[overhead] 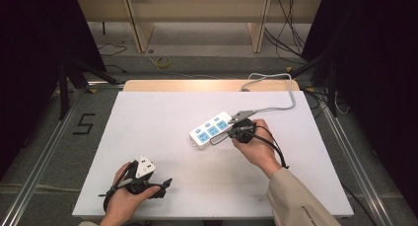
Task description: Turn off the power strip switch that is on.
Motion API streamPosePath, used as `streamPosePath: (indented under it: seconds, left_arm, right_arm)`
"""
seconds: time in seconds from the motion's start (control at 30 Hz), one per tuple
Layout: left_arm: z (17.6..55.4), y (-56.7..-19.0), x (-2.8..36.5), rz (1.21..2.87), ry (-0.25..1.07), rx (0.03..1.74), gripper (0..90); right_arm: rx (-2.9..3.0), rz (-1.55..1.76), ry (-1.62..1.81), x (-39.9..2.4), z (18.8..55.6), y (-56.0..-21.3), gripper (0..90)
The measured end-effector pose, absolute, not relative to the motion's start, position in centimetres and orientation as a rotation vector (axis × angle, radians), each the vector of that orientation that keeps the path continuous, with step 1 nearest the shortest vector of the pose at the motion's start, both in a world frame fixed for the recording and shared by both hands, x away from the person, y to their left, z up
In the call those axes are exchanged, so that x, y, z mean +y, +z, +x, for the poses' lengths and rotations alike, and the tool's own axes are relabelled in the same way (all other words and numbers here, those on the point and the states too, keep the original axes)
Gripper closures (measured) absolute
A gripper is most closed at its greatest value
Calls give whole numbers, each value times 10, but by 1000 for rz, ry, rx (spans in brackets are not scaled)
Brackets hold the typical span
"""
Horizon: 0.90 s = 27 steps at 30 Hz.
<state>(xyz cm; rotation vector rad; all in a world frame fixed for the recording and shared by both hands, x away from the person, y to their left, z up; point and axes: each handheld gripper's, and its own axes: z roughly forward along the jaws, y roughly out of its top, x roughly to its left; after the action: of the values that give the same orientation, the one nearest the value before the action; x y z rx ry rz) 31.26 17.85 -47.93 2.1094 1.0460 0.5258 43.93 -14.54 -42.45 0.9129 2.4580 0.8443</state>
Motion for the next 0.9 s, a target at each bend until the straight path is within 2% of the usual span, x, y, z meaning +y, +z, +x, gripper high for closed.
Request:
streamPosePath:
  seconds: [0.9]
  left_arm:
    - [313,-479,178,2109,527,1043,121]
  right_arm:
    - [2468,923,824,-136,454,-424,900]
